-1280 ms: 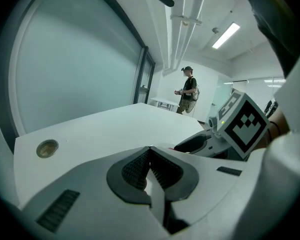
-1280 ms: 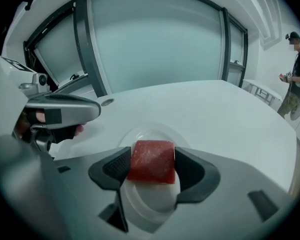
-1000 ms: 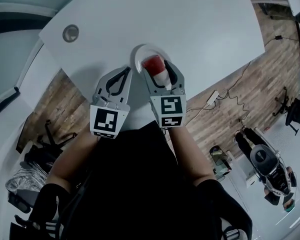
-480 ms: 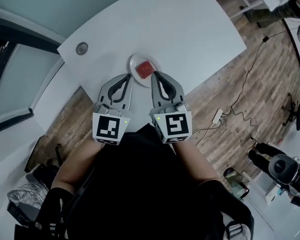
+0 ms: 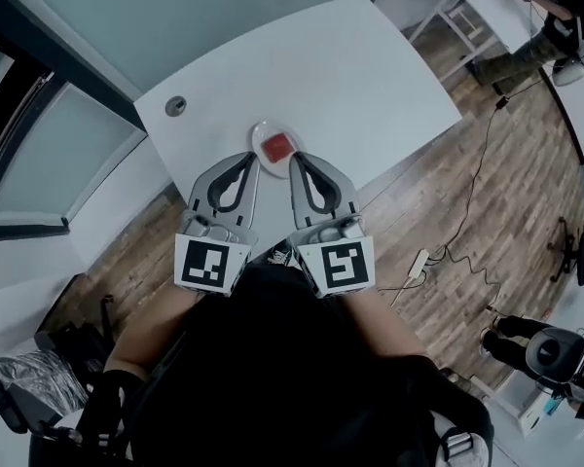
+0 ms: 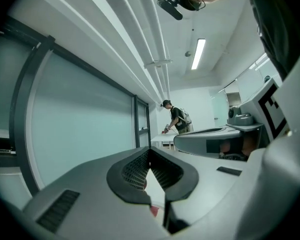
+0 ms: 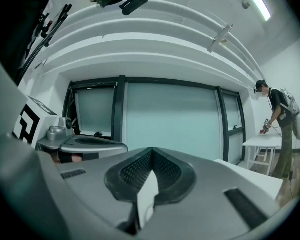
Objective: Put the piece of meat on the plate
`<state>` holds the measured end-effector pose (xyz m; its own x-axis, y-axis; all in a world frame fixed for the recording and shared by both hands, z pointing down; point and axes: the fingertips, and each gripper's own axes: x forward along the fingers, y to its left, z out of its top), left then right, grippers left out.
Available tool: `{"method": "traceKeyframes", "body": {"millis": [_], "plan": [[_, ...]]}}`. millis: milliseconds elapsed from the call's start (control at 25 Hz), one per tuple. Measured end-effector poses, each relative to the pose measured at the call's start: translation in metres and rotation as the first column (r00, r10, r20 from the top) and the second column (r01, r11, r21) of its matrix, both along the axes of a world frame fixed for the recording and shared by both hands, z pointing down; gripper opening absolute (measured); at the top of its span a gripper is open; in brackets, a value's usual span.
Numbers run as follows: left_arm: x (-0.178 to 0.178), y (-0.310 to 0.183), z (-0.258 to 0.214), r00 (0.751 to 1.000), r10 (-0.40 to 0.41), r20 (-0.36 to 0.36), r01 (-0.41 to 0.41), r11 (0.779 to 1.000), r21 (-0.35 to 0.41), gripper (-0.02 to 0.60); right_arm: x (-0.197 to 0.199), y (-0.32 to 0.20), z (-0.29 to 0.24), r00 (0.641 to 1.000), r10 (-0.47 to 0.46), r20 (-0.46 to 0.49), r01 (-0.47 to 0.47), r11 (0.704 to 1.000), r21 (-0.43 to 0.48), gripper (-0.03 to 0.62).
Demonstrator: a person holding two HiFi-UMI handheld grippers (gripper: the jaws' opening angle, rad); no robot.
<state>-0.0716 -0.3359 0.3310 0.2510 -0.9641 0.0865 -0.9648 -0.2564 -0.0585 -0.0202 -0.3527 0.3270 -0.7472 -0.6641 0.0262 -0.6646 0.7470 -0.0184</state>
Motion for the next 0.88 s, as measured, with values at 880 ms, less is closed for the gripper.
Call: {"method": "traceKeyframes", "body": {"millis": [880], "plan": [[0.013, 0.022, -0.022, 0.999, -0.035, 0.020, 0.033, 0.998, 0.058, 0.003, 0.010, 0.023, -0.027, 0.999, -0.045, 0.017, 0.043, 0.996, 0.079, 0.003]]}}
